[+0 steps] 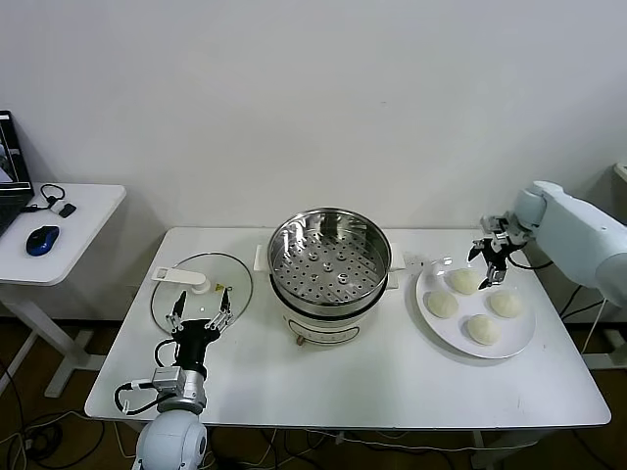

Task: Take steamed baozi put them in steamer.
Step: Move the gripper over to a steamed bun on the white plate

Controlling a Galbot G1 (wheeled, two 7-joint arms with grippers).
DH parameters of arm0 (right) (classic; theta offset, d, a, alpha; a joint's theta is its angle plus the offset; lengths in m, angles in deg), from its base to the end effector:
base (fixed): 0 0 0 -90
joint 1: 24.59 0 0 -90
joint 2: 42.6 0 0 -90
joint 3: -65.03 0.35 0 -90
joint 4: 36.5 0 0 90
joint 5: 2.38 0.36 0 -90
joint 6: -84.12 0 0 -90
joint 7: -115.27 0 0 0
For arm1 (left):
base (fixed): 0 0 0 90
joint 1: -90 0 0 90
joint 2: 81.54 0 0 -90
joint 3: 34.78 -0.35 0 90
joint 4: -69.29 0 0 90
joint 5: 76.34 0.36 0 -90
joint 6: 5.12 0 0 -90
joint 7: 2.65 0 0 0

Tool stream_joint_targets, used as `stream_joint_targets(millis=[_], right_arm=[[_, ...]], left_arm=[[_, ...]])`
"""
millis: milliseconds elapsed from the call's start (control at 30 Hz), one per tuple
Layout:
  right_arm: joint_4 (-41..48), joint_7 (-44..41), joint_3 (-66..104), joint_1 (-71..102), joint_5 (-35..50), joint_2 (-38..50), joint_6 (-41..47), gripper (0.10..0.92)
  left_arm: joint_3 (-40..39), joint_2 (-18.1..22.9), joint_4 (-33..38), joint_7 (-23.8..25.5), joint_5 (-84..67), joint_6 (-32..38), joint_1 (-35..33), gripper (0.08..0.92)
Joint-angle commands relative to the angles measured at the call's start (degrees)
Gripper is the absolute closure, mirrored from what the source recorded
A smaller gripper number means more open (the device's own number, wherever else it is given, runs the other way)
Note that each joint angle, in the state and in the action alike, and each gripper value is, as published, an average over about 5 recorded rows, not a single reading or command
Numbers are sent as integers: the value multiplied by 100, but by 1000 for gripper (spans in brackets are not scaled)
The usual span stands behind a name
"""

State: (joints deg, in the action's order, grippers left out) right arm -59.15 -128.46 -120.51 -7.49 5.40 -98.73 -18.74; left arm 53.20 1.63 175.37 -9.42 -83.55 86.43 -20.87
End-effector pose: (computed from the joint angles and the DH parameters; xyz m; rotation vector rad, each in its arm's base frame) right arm 0.6110 -0.2656 -0.2020 1.1903 -1.3494 1.2820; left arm 0.2340 0.0177 -0.3567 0.0813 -3.0762 0.0322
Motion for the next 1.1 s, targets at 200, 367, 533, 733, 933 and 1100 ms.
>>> stream_joint_targets(millis=[200,367,533,733,933,1100], right_arm=[[868,-3,510,278,-401,-412,-223,203],[1027,51,661,368,-446,-503,-313,203],[1251,155,831,390,-484,-655,-467,203],[1307,227,876,469,-509,-705,-515,203],[1434,338,1030,531,-633,-763,-537,203],[1524,466,1096,548,-706,-822,-538,203]], left_arm=[[-15,-112,-129,-4,-86,81,16,177],[-14,-126,-149,-5,-69,117,18,177],[-28,-125,-156,-11,-42,163,-6,177],[-41,-112,-175,-14,-37,217,-48,177],[-39,-124,-199,-21,-40,256,-59,177],[-46,-117,-217,-34,-37,275,-49,177]])
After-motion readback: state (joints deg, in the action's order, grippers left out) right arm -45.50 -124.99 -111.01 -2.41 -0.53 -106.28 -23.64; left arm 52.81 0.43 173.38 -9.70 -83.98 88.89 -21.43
